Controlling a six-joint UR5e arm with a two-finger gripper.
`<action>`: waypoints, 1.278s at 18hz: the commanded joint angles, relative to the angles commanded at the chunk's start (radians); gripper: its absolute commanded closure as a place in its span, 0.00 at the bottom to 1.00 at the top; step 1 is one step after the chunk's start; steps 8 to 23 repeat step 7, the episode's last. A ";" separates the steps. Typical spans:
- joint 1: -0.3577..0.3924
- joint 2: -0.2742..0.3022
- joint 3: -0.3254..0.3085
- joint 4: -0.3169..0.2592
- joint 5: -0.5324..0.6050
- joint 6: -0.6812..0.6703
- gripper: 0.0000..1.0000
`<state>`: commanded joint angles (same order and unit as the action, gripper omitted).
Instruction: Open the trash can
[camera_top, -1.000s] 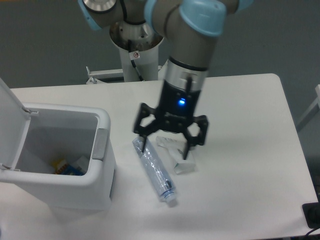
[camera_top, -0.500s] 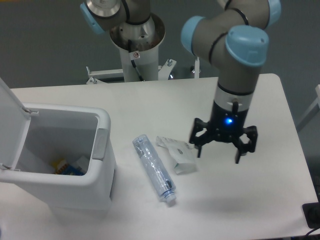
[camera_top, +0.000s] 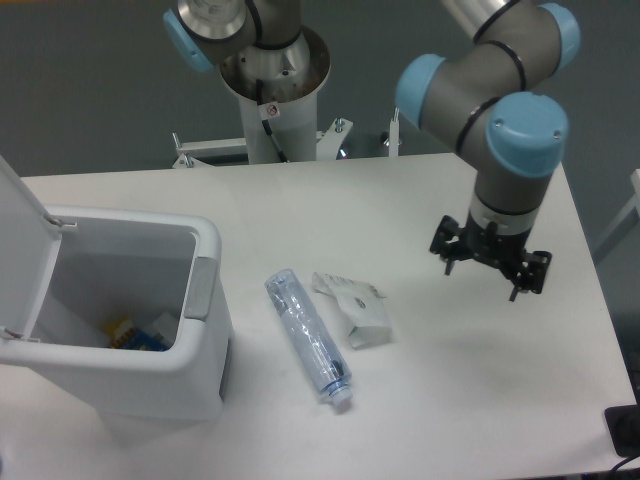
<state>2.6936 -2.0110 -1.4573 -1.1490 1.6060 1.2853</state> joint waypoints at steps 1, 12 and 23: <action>0.000 -0.006 0.003 0.005 0.011 0.026 0.00; 0.000 -0.009 -0.006 0.015 0.022 0.114 0.00; 0.000 -0.009 -0.006 0.015 0.022 0.114 0.00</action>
